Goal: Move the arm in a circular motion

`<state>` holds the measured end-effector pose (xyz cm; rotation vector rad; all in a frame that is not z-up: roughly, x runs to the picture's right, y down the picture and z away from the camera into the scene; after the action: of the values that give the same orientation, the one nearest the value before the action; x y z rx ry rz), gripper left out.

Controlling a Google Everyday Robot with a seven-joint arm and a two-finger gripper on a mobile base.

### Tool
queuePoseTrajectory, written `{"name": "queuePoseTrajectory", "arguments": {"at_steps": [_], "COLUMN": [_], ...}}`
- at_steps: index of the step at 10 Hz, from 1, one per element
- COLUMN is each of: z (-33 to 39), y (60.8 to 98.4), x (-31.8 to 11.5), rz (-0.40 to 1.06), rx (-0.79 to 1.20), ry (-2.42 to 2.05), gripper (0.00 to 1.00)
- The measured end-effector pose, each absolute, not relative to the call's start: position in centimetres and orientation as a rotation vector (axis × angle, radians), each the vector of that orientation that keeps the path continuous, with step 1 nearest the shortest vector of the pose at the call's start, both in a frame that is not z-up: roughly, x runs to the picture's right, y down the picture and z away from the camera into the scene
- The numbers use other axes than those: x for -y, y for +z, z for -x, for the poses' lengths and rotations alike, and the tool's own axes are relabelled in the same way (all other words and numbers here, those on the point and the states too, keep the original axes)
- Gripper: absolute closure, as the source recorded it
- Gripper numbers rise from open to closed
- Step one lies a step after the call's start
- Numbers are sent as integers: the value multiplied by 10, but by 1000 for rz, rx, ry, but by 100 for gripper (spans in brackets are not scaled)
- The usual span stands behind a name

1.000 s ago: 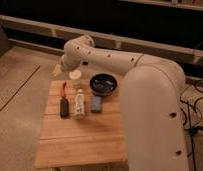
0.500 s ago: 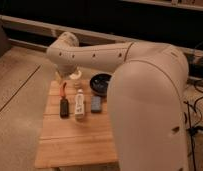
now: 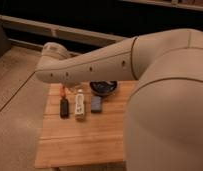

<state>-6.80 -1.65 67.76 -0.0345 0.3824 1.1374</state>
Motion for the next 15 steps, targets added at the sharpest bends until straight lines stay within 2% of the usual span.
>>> {"name": "queuePoseTrajectory", "arguments": {"at_steps": [3,8,12,15], "z": [54,118,172,226], "y": [677,733,745,735], "x": [25,101,110,93], "rz": [37,185,294,389], "rx": [-406,-131,-14,69], "ry": [1230,1273,1204,1124], "gripper": [35,35,35,35]}}
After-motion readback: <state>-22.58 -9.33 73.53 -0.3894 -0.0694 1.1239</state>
